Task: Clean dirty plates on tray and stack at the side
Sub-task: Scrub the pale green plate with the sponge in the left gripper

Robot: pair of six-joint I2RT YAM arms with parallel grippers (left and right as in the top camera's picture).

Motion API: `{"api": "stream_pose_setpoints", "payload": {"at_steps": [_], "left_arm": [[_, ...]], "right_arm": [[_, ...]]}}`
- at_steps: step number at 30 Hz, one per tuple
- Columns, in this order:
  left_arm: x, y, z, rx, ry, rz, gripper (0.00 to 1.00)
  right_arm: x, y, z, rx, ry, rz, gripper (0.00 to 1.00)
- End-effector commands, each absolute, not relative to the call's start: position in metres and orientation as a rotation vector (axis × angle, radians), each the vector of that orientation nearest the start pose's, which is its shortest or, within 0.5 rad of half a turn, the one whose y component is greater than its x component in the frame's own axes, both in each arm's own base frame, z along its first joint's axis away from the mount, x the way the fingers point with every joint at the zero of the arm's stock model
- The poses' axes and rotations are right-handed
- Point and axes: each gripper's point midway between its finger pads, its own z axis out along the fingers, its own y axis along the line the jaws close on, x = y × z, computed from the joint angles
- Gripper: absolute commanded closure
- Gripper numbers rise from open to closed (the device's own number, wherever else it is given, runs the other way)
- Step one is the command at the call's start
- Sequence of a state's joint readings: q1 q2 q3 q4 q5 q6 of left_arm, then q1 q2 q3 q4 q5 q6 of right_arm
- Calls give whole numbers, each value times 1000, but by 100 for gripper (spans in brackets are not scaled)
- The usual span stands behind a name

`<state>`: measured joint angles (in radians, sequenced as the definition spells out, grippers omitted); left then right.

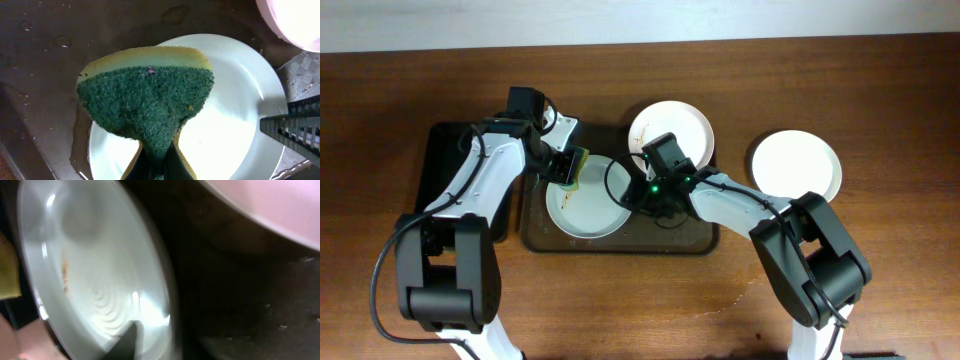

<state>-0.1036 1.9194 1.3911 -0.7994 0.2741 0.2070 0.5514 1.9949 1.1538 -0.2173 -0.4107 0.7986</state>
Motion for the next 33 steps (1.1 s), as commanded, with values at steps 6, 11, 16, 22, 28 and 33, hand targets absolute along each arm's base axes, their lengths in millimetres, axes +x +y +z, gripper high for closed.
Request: {"api": "stream_pose_setpoints", "payload": {"at_steps": [6,11,16,22,28,33], "left_arm": [[377,-85,28,506,2889,-364,99],[347,-62,-6,320,3027,-168,99],[296,-74,-7,162,3231,-338,99],[309,-130,14,304,3034,-869,99],[370,-148,29,241,2763,-929,99],[403,-150,40,179,2641,-907,99]], "right_arm": [[342,291,-3,196,2879,888,96],[342,291,-3,196,2879,889,96],[343,290,-3,198,2878,888,96],[343,290,-3,199,2878,889,96],[342,291,-3,196,2881,898,96],[341,291,-3,195,2882,902,96]]}}
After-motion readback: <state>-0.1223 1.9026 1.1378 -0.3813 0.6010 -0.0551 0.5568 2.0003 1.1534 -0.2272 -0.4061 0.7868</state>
